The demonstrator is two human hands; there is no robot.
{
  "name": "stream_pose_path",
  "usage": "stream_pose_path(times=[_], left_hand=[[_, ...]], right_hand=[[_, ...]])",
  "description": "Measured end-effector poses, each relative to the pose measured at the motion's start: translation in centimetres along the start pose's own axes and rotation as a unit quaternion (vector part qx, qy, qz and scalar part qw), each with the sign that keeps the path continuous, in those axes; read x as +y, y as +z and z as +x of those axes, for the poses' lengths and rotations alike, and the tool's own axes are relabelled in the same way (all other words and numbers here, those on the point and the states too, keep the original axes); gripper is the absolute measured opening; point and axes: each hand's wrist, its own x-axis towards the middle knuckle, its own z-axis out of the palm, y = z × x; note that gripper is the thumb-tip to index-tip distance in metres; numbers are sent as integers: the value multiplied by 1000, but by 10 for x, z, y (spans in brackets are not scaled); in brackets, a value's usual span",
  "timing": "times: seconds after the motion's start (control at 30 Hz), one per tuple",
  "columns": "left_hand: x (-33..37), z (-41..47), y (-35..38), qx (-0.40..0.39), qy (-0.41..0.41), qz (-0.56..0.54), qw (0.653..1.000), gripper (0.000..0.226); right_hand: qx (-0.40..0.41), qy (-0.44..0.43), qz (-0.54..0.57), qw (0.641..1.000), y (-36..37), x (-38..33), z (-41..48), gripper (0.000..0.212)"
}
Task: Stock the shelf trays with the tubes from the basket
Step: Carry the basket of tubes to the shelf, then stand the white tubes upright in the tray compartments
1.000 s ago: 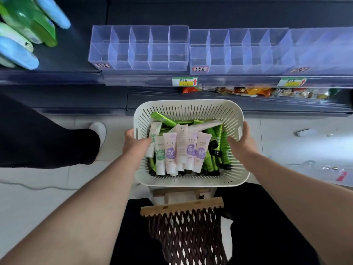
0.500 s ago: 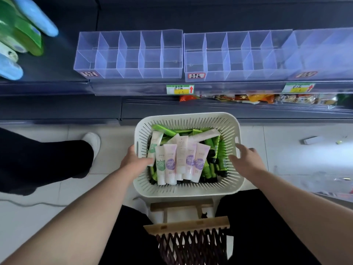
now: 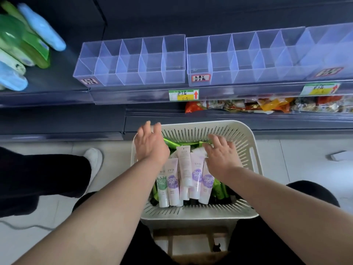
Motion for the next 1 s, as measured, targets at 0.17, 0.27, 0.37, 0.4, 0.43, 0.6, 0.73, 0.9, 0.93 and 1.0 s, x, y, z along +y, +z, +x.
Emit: stream_pose_path(times=[0.17, 0.27, 0.37, 0.4, 0.43, 0.6, 0.73, 0.9, 0.93, 1.0], left_hand=[[-5, 16, 3, 68, 39, -29, 997, 54], [-4, 16, 3, 84, 65, -66, 992, 46], [-6, 2, 4, 73, 92, -68, 991, 46], [-7, -2, 4, 65, 100, -66, 991, 47], [-6, -7, 4, 56, 105, -65, 991, 48], [-2, -33, -12, 60, 122, -71, 988, 47], [-8, -30, -41, 112, 131, -93, 981, 48], [-21, 3, -70, 236, 133, -93, 958, 47], [-23, 13, -74, 254, 130, -85, 955, 47], [-27, 33, -82, 267, 117, -69, 954, 48]], right_hand=[[61, -26, -26, 997, 14, -13, 24, 62], [89, -11, -24, 996, 19, -16, 24, 62], [112, 4, -9, 994, 18, -18, 13, 59], [117, 10, -4, 993, 17, -18, 9, 58], [121, 16, -1, 993, 15, -18, 3, 58], [146, 38, -2, 989, -4, -18, -14, 57], [193, 35, 6, 980, -39, -21, -2, 60], [258, 22, 29, 966, -76, -24, 38, 63], [258, 18, 27, 965, -81, -24, 48, 63], [258, 5, 19, 966, -89, -25, 63, 64]])
